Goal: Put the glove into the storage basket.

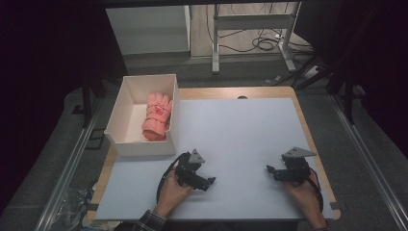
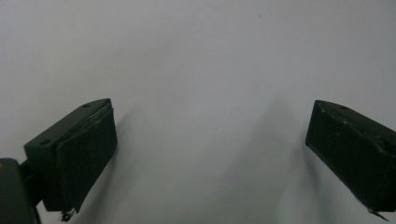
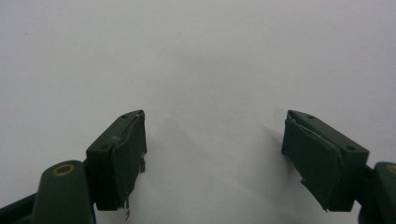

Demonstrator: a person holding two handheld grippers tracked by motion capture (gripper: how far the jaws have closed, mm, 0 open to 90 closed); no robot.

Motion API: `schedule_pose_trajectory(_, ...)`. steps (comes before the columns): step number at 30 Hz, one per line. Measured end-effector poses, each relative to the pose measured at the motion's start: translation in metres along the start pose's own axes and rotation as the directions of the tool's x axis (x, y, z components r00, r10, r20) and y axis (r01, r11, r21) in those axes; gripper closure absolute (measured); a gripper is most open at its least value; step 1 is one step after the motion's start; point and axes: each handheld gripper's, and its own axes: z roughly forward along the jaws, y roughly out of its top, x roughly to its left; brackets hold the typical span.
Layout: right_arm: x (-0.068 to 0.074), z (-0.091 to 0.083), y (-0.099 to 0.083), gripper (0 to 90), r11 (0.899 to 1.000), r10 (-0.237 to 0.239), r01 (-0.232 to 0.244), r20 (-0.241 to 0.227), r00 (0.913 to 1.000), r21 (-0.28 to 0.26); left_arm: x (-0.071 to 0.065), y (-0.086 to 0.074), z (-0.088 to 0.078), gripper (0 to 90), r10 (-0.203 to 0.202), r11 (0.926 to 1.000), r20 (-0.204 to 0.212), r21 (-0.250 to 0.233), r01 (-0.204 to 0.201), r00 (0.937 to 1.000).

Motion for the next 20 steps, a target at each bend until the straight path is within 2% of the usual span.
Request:
schedule_pose_trajectory(7,0.0,0.0,0.0,22.2,1.0,0.0,0.0,0.0,1.0,0.0,0.0001,-0.004,-0.0029,2.2,0.01,0.9999,-0.015,0.007,-0.01,0.9998)
schedule_pose_trajectory(11,0.0,0.0,0.0,22.2,1.0,0.0,0.0,0.0,1.0,0.0,-0.0019,-0.0057,-0.0023,1.8,0.035,0.9993,-0.031,0.011,-0.035,0.9989)
schedule_pose_trajectory(20,-0.0001,0.0,-0.0002,22.1,1.0,0.0,0.0,0.0,1.0,0.0,-0.0019,-0.0059,-0.0017,1.2,0.036,0.9993,-0.029,0.013,-0.036,0.9989)
